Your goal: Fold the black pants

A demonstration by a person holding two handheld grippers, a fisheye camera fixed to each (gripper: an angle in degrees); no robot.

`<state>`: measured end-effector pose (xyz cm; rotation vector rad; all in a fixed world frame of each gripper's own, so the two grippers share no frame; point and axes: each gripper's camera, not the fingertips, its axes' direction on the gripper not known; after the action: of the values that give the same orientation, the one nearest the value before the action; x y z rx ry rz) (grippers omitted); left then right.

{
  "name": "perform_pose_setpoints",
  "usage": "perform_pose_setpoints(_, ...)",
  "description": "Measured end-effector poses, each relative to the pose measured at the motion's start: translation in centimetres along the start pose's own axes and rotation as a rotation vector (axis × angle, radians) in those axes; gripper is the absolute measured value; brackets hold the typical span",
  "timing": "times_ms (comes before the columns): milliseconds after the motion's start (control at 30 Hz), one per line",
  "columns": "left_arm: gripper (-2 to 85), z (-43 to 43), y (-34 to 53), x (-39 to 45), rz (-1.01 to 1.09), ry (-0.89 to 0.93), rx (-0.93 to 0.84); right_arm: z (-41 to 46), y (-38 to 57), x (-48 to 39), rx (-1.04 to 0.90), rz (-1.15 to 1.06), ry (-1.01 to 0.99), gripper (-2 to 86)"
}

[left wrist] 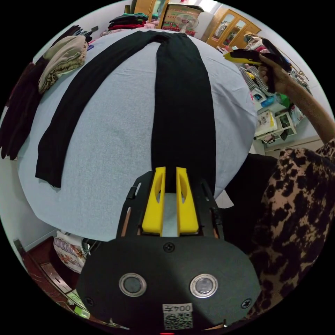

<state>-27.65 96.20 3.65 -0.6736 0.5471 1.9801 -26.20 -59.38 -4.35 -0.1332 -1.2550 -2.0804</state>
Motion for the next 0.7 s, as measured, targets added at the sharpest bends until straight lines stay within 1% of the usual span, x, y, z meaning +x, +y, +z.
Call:
perform_pose_setpoints(100, 4.2, -0.1, -0.9, 0.4, -0.07, -0.022, -0.033, -1.0, -4.5, 4.7, -0.016, -0.01, -0.006, 5.9)
perform_pose_setpoints(200, 5.6, -0.2, -1.9, 0.8, -0.204, -0.05, -0.065, -1.3, -10.3, 10.6, 0.002, 0.009, -0.091, 6.6)
perform_pose_setpoints(267, 6.1, -0.2, -2.9, 1.0, -0.322, -0.085, -0.1, -1.0, -15.6, 15.4, 0.021, 0.047, -0.165, 7.7)
perform_pose_setpoints(300, 6.1, -0.2, -3.2, 1.0, -0.358, -0.092, -0.111, -0.9, -16.8, 16.5, 0.024, 0.056, -0.177, 8.0)
perform_pose_setpoints(367, 6.3, -0.3, -4.4, 0.8, -0.499, -0.118, -0.162, -0.2, -21.8, 20.2, 0.005, 0.089, -0.212, 9.3)
perform_pose_setpoints(467, 6.7, -0.3, -5.8, 0.5, -0.57, -0.121, -0.232, 0.9, -27.1, 22.8, -0.018, 0.093, -0.209, 9.9)
perform_pose_setpoints(700, 6.6, -0.8, -7.1, -0.8, -0.709, -0.092, -0.285, 3.7, -35.9, 23.7, -0.049, 0.101, -0.157, 9.4)
